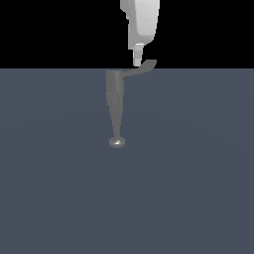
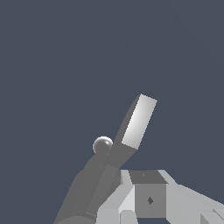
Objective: Turn on the faucet by rotating a designated handle.
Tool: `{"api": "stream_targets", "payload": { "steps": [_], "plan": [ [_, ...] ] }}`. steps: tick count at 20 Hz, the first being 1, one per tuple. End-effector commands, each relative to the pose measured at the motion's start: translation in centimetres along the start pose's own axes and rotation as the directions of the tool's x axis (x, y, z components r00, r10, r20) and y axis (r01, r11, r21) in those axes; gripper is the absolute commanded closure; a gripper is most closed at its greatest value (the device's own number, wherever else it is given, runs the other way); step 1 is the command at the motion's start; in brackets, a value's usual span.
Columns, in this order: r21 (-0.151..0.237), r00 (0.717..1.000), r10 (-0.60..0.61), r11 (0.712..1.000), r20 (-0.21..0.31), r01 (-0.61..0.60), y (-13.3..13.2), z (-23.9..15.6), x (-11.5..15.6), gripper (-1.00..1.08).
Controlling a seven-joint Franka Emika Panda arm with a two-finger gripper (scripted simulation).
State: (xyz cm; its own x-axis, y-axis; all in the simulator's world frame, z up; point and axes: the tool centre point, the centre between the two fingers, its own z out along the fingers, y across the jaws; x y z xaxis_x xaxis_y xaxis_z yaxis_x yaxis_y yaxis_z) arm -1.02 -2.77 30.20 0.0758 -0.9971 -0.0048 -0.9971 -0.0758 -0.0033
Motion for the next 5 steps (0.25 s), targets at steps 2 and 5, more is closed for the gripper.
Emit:
{"api": "stream_targets", "payload": {
  "steps": [2, 5],
  "plan": [
    [-0.003, 0.999, 0.044, 0.999, -0.005, -0.044, -0.35, 0.19, 3.36, 1.08],
    [-0.003, 0.999, 0.046, 0.999, -0.005, -0.046, -0.72, 0.2, 3.91, 1.08]
  ]
}}
